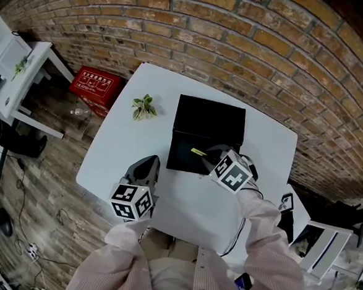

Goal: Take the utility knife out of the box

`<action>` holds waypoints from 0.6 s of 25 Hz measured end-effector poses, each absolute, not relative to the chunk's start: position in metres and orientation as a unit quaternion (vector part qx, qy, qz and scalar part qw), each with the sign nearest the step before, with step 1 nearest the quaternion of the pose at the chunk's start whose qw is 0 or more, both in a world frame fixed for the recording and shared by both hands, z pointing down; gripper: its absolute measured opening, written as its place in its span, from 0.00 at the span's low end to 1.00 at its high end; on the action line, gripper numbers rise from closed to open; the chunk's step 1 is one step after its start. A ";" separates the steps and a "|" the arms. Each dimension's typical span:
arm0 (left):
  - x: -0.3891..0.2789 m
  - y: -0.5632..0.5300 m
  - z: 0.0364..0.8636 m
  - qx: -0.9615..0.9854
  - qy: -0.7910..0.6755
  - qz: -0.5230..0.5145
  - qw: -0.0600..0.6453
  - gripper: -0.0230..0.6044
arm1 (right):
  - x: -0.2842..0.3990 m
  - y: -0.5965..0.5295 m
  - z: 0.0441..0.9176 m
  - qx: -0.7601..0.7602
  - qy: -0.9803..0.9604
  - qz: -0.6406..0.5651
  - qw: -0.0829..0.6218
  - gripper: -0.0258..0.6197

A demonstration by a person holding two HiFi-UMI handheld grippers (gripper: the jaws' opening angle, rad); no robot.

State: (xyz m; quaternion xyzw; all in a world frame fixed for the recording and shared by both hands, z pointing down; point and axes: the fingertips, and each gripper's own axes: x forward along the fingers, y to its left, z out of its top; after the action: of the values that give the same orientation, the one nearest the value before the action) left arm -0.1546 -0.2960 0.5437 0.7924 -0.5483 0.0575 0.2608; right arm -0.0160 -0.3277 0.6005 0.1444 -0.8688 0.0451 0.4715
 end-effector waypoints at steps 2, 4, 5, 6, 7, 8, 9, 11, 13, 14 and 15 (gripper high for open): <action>-0.153 -0.296 0.539 0.795 -0.548 0.055 0.253 0.02 | -0.015 -0.327 0.593 0.159 -0.875 0.044 0.455 0.12; -0.152 -0.295 0.534 0.798 -0.548 0.051 0.247 0.02 | -0.017 -0.325 0.583 0.178 -0.887 0.054 0.423 0.12; -0.152 -0.295 0.531 0.799 -0.548 0.050 0.244 0.02 | -0.018 -0.325 0.577 0.190 -0.893 0.062 0.402 0.12; -0.152 -0.295 0.528 0.800 -0.548 0.048 0.239 0.02 | -0.018 -0.326 0.571 0.204 -0.899 0.069 0.381 0.12; -0.152 -0.295 0.524 0.802 -0.547 0.046 0.234 0.02 | -0.018 -0.327 0.565 0.218 -0.904 0.076 0.359 0.12; -0.152 -0.295 0.519 0.804 -0.547 0.044 0.229 0.02 | -0.017 -0.328 0.559 0.232 -0.908 0.082 0.340 0.12; -0.151 -0.294 0.515 0.806 -0.546 0.042 0.224 0.02 | -0.015 -0.328 0.553 0.244 -0.911 0.089 0.322 0.12; -0.151 -0.294 0.505 0.810 -0.545 0.037 0.215 0.02 | -0.012 -0.327 0.542 0.263 -0.915 0.100 0.290 0.12; -0.149 -0.294 0.494 0.814 -0.542 0.032 0.205 0.02 | -0.009 -0.325 0.530 0.282 -0.917 0.111 0.260 0.12; -0.148 -0.295 0.489 0.816 -0.541 0.029 0.201 0.02 | -0.007 -0.325 0.523 0.291 -0.918 0.115 0.243 0.12; -0.147 -0.296 0.483 0.818 -0.541 0.027 0.196 0.02 | -0.004 -0.324 0.517 0.301 -0.919 0.119 0.226 0.12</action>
State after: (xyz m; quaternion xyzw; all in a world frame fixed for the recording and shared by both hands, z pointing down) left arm -0.1469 -0.2957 0.4830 0.8178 -0.5406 0.0266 0.1956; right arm -0.0041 -0.3243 0.5167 0.3015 -0.9186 0.1189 0.2264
